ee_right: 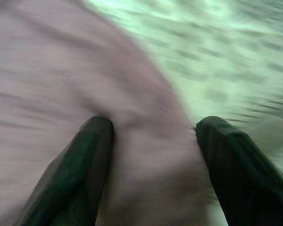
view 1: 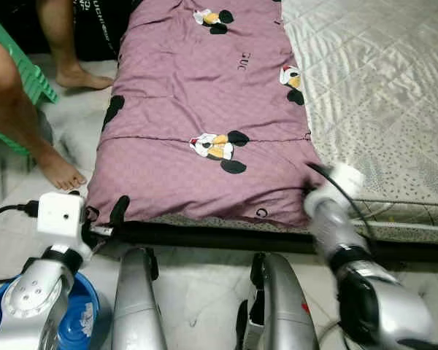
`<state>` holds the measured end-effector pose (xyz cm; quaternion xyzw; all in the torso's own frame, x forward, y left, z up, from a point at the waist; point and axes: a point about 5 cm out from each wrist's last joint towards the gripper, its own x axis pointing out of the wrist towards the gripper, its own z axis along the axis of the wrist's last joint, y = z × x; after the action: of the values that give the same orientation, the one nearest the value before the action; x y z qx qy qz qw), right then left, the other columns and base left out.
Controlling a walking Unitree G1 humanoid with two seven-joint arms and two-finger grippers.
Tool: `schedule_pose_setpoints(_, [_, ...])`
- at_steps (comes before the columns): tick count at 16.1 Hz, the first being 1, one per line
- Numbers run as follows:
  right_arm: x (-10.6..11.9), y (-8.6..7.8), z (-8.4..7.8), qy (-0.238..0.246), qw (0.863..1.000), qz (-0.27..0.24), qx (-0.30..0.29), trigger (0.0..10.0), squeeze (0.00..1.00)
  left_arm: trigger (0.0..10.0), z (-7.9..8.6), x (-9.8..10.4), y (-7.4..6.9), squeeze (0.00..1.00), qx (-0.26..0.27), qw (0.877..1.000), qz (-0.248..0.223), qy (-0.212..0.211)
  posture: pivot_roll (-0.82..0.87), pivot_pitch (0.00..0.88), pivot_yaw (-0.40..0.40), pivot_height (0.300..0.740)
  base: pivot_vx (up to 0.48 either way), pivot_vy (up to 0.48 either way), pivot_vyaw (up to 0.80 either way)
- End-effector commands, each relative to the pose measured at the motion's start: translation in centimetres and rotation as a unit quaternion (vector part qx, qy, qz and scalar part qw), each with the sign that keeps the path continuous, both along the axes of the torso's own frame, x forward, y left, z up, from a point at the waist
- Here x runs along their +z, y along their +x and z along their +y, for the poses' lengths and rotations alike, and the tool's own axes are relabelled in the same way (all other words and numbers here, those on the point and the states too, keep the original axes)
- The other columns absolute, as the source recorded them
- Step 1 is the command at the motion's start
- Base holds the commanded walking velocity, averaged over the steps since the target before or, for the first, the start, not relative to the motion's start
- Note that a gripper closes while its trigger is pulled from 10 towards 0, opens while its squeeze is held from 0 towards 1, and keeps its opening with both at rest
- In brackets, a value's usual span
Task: Clean up the room
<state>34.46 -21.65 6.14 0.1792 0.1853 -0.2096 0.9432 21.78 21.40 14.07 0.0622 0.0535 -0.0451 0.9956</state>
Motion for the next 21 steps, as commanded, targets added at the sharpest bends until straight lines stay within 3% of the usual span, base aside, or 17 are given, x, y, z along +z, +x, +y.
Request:
schedule_pose_setpoints(1, [-1.9, -1.7, -1.3, 0.014, 0.998, 0.045, -0.029, 10.0, 0.00, 10.0, -0.1, -0.4, 0.1, 0.00, -0.007, 1.000, 0.007, 0.004, 0.15, 0.202, -0.065, 0.572, 0.000, 0.000, 0.00])
schedule_pose_setpoints(4, [-3.3, -3.5, -2.4, 0.024, 0.997, 0.070, -0.036, 10.0, 0.00, 10.0, -0.2, -0.5, 1.5, 0.00, -0.013, 1.000, -0.001, 0.001, 0.12, 0.166, -0.053, 0.572, 0.000, 0.000, 0.00])
schedule_pose_setpoints(7, [0.7, -2.3, -1.9, -0.067, 0.996, -0.049, 0.024, 10.0, 0.00, 10.0, -0.7, -0.5, 3.0, 0.00, -0.027, 1.000, -0.013, -0.003, 0.08, 0.111, -0.029, 0.572, 0.000, 0.000, 0.00])
schedule_pose_setpoints(8, [3.4, -1.6, -1.4, -0.144, 0.981, -0.108, 0.069, 10.0, 0.00, 10.0, -0.8, -0.6, 3.5, 0.00, -0.030, 0.999, -0.015, -0.005, 0.06, 0.091, -0.017, 0.572, 0.000, 0.000, 0.00])
schedule_pose_setpoints(10, [7.5, -1.0, -0.6, -0.226, 0.951, -0.180, 0.110, 10.0, 0.00, 10.0, -1.1, -0.8, 4.4, 0.00, -0.039, 0.999, -0.020, -0.006, 0.04, 0.059, -0.004, 0.572, 0.000, 0.000, 0.00])
schedule_pose_setpoints(12, [9.8, -1.0, 1.0, -0.286, 0.914, -0.234, 0.170, 10.0, 0.00, 10.0, -1.3, -0.9, 5.1, 0.00, -0.043, 0.999, -0.025, -0.009, 0.02, 0.037, 0.005, 0.572, 0.000, 0.000, 0.00])
schedule_pose_setpoints(14, [10.4, -2.7, 4.1, -0.298, 0.879, -0.268, 0.258, 10.0, 0.00, 10.0, -2.3, -0.6, 5.5, 0.00, -0.073, 0.995, -0.055, -0.041, -0.02, 0.000, 0.016, 0.572, 0.000, 0.000, 0.00])
schedule_pose_setpoints(16, [8.9, -4.9, 5.2, -0.295, 0.879, -0.256, 0.275, 10.0, 0.00, 10.0, -2.7, -1.3, 5.7, 0.00, -0.083, 0.993, -0.053, -0.058, -0.03, 0.000, 0.014, 0.572, 0.000, 0.000, 0.00])
schedule_pose_setpoints(17, [7.9, -6.0, 5.6, -0.252, 0.898, -0.246, 0.265, 10.0, 0.00, 10.0, -3.0, -1.2, 5.7, 0.00, -0.088, 0.992, -0.064, -0.058, -0.03, 0.000, 0.010, 0.572, 0.000, 0.000, 0.00])
schedule_pose_setpoints(19, [7.7, -7.2, 6.6, -0.241, 0.898, -0.256, 0.264, 10.0, 0.00, 10.0, -3.4, -0.9, 5.9, 0.00, -0.091, 0.992, -0.077, -0.046, -0.04, 0.000, 0.003, 0.572, 0.000, 0.000, 0.00])
schedule_pose_setpoints(21, [7.4, -8.0, 7.1, -0.208, 0.914, -0.257, 0.235, 10.0, 0.00, 10.0, -3.5, -0.7, 5.9, 0.00, -0.086, 0.991, -0.093, -0.039, -0.04, 0.000, 0.002, 0.572, 0.000, 0.000, 0.00])
